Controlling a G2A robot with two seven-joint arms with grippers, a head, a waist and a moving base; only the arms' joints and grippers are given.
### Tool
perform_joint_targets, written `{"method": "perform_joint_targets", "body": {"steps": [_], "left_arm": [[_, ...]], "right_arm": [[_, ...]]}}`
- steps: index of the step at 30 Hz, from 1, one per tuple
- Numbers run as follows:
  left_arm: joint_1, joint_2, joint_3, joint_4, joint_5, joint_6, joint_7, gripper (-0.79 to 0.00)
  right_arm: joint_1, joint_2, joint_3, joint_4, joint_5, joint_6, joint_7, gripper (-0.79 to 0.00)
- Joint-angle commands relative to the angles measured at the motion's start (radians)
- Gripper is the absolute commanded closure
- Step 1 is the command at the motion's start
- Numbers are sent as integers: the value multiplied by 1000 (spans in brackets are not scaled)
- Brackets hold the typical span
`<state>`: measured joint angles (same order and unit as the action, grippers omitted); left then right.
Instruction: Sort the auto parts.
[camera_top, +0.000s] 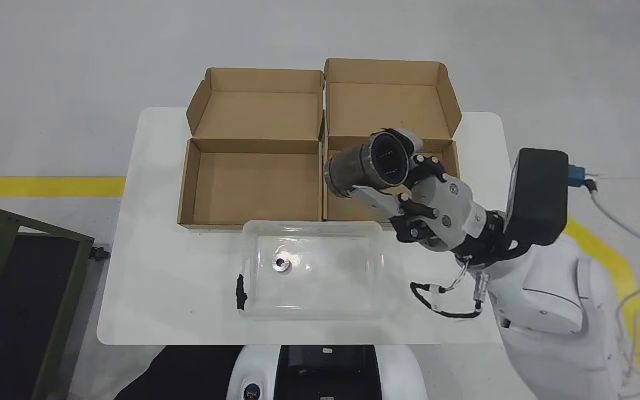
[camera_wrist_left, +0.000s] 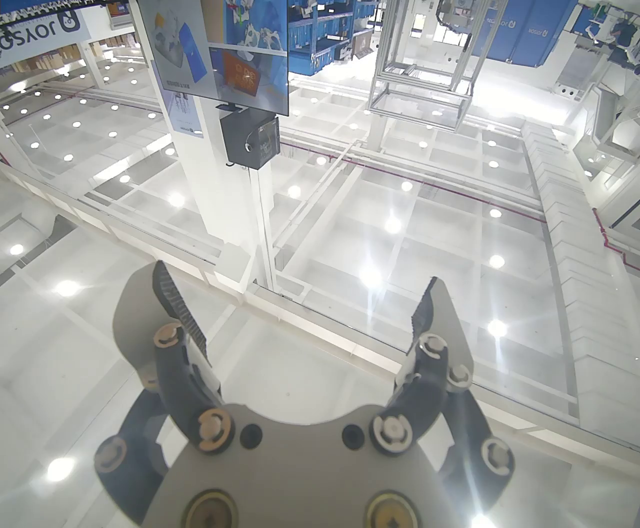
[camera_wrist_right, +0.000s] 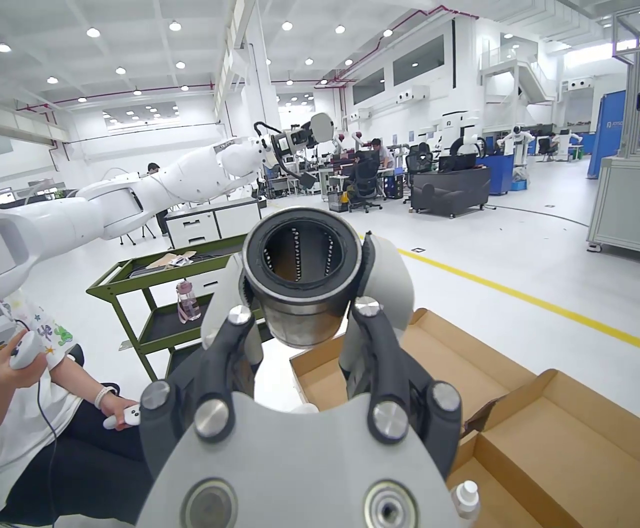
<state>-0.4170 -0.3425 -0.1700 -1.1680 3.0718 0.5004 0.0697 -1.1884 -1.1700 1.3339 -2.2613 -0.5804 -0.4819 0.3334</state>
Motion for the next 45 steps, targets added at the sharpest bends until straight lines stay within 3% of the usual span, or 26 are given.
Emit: {"method": "perform_joint_targets", "body": {"steps": [1, 12, 30, 45], "left_arm": [[0, 0, 0, 0, 0, 0, 0, -785], [0, 0, 0, 0, 0, 0, 0, -785], [0, 0, 0, 0, 0, 0, 0, -785], [0, 0, 0, 0, 0, 0, 0, -785]], "right_arm": [[-5, 1, 2, -1, -1, -3, -4, 0], [7, 1, -30, 28, -56, -4, 18, 0], [91, -16, -242, 194, -261, 36, 88, 0], [218, -63, -414, 395, -466, 222, 56, 0]]}}
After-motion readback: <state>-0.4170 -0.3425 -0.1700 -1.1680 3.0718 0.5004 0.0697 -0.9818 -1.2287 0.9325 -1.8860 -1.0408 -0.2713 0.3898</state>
